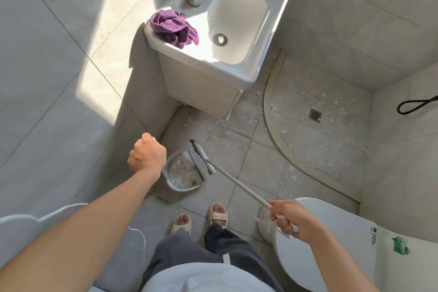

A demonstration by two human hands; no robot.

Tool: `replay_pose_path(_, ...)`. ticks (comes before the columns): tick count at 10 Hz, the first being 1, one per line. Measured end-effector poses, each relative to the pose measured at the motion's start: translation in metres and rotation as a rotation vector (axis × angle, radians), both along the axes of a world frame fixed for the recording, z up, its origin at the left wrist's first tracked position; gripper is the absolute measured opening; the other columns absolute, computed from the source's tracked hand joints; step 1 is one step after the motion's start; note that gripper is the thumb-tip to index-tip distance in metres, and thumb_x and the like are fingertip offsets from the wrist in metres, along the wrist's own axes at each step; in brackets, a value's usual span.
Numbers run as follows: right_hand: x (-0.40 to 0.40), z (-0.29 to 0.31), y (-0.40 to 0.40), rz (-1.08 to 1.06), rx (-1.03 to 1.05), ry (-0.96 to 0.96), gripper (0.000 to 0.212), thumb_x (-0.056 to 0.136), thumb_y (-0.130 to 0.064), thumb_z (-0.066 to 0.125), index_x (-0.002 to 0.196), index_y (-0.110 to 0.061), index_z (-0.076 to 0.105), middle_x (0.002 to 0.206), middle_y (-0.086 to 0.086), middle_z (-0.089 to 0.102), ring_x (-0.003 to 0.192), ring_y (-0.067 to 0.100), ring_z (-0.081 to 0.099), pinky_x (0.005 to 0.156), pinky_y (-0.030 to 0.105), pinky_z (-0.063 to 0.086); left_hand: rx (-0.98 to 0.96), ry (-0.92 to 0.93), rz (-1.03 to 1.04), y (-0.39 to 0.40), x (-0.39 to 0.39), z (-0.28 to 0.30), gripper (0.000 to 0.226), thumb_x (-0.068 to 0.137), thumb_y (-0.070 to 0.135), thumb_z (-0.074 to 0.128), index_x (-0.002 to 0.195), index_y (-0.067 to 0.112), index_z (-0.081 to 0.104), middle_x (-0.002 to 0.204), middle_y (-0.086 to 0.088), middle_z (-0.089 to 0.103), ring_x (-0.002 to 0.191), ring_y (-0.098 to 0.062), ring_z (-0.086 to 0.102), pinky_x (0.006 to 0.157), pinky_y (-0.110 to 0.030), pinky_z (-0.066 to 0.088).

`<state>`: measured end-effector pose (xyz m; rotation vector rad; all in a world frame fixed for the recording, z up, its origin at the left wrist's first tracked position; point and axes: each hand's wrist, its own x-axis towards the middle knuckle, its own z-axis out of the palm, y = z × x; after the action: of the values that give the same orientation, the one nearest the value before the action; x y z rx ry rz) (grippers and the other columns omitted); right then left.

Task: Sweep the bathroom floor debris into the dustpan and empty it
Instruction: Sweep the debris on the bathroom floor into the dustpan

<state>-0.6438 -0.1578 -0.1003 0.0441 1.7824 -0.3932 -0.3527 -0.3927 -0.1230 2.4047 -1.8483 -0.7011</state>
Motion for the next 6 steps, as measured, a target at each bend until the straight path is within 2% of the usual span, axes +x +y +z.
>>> replay_pose_path(1,0.017,0.001,0.001,0.032,-0.004,0.093,0.029,0.096,-0.006,0.052,0.121,-0.017,0.063,0.072,0.011,0.054,0.043,0.010,0.038,0.038,0.018,0.032,0.015,0.007,-0.003,-0.004,-0.002,0.000,0.028,0.101,0.022,0.035,0.109,0.003,0.054,0.114,-0.025,0.061,0.102,-0.047,0.059,0.081,-0.045,0.045)
replay_pose_path(2,0.052,-0.024,-0.005,0.054,0.012,0.129,0.031,0.096,-0.006,0.051,0.125,-0.015,0.058,0.069,0.009,0.052,0.044,0.011,0.040,0.038,0.020,0.034,0.017,0.014,-0.010,-0.005,-0.005,0.000,0.028,0.101,0.022,0.035,0.109,0.003,0.054,0.114,-0.024,0.062,0.102,-0.047,0.059,0.081,-0.045,0.045)
replay_pose_path(3,0.088,-0.043,-0.017,0.035,0.060,0.088,0.022,0.097,-0.005,0.051,0.117,-0.007,0.061,0.068,0.008,0.051,0.045,0.011,0.041,0.040,0.020,0.037,0.018,0.023,-0.012,-0.006,-0.005,0.000,0.028,0.101,0.022,0.035,0.109,0.003,0.054,0.114,-0.024,0.062,0.102,-0.047,0.059,0.082,-0.045,0.045)
replay_pose_path(4,0.091,-0.043,-0.021,-0.084,0.078,-0.055,0.017,0.094,0.000,0.050,0.105,-0.002,0.063,0.067,0.009,0.050,0.041,0.008,0.038,0.037,0.016,0.033,0.020,0.022,-0.015,-0.007,0.001,0.000,0.028,0.101,0.022,0.035,0.110,0.003,0.054,0.114,-0.024,0.061,0.102,-0.047,0.058,0.082,-0.045,0.045)
replay_pose_path(5,0.061,-0.031,-0.010,-0.247,0.039,-0.150,0.021,0.096,-0.004,0.049,0.114,-0.001,0.059,0.068,0.010,0.051,0.039,0.006,0.033,0.031,0.014,0.027,0.014,0.030,-0.015,-0.008,0.008,-0.001,0.029,0.102,0.022,0.034,0.110,0.003,0.054,0.114,-0.025,0.061,0.102,-0.047,0.058,0.082,-0.045,0.045)
replay_pose_path(6,0.040,-0.010,0.008,-0.208,-0.010,-0.109,0.022,0.097,-0.006,0.048,0.115,-0.007,0.061,0.070,0.009,0.052,0.042,0.008,0.033,0.032,0.015,0.025,0.014,0.035,-0.015,-0.006,0.015,-0.002,0.028,0.101,0.022,0.034,0.108,0.003,0.054,0.113,-0.025,0.062,0.101,-0.047,0.058,0.081,-0.045,0.045)
